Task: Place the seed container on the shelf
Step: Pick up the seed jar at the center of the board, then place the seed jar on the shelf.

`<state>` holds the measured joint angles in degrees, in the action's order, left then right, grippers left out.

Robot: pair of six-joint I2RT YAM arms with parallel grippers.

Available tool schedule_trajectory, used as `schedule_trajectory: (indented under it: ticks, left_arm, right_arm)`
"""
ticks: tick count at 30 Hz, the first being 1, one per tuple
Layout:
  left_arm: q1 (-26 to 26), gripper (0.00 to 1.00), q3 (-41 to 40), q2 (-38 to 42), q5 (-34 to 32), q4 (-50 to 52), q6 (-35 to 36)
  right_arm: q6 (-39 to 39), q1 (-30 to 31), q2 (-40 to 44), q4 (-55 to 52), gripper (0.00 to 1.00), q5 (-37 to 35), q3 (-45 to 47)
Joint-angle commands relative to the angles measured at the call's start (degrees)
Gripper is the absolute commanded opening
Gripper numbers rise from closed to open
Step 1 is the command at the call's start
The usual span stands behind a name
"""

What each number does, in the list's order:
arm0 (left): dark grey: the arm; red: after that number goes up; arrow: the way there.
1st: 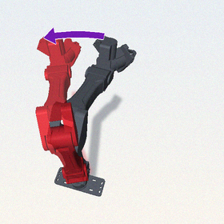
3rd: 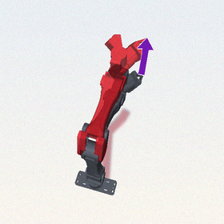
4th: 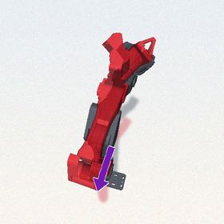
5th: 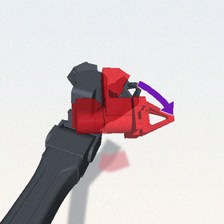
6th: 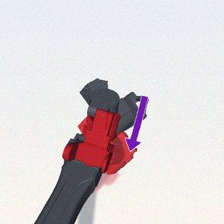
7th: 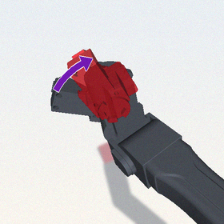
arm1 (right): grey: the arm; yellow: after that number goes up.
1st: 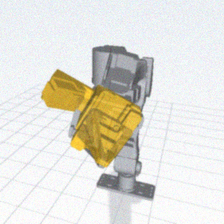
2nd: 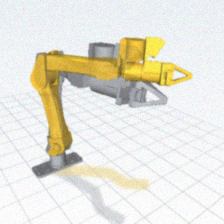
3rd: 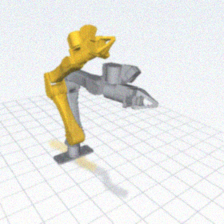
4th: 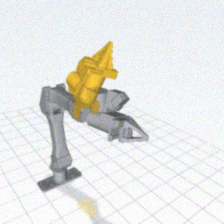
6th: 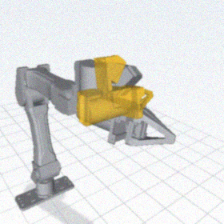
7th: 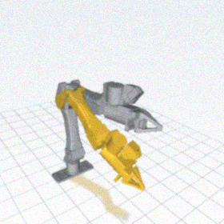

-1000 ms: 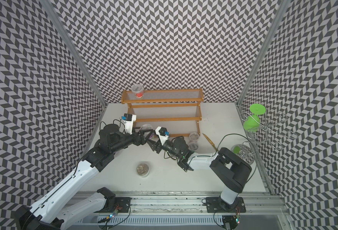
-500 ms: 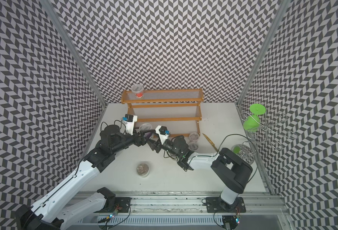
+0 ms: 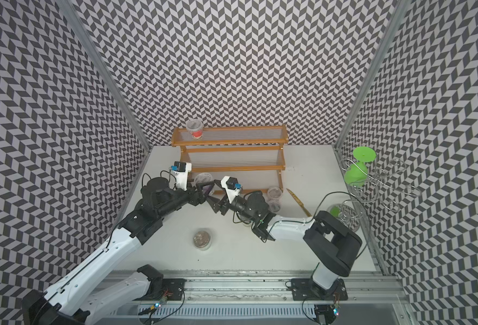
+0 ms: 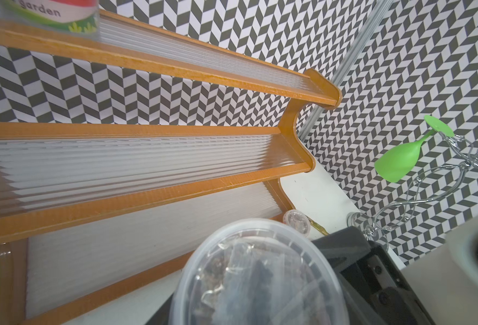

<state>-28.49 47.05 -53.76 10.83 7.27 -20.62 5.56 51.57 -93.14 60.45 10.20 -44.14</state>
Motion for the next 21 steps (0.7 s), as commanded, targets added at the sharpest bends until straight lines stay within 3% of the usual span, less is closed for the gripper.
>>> schedule_trajectory:
  ticks: [1,9,21]
  left_arm:
    - [-0.1,0.65,2.3,1.0,-3.3,-2.5,-0.7]
    - [-0.2,0.63,13.6,-5.5,-7.9,1.8,-5.0]
    - [-1.0,0.62,35.5,-24.3,-14.9,6.8,-9.1]
  right_arm:
    - [-2.2,-0.1,3.0,-0.4,0.76,-2.6,2.6]
    - [-6.3,-0.2,11.8,-6.1,0.77,-9.3,8.8]
    - [-7.9,-0.5,23.4,-19.0,0.79,-14.4,11.7]
